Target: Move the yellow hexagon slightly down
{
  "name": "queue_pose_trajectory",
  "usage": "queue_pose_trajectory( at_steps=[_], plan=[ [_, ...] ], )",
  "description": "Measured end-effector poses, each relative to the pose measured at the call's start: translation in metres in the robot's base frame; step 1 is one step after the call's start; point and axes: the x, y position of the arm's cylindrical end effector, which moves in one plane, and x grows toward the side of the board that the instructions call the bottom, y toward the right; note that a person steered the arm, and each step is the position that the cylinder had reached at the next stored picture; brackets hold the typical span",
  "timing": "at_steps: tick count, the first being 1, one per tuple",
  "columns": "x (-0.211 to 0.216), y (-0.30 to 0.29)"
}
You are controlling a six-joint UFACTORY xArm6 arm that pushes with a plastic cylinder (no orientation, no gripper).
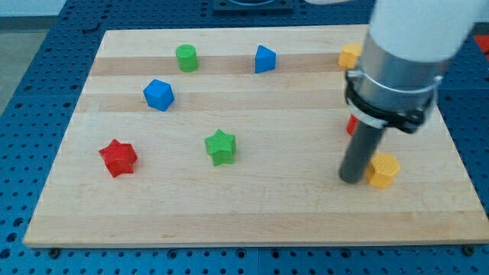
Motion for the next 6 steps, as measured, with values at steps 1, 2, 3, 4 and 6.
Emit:
queue_pose_trajectory(
  at_steps=[1, 2, 3, 4, 6],
  plan=[
    [-0.04, -0.028],
    [-0.056, -0.02],
    [-0.056, 0.016],
    [-0.055, 0.049],
    [-0.006, 0.057]
  ],
)
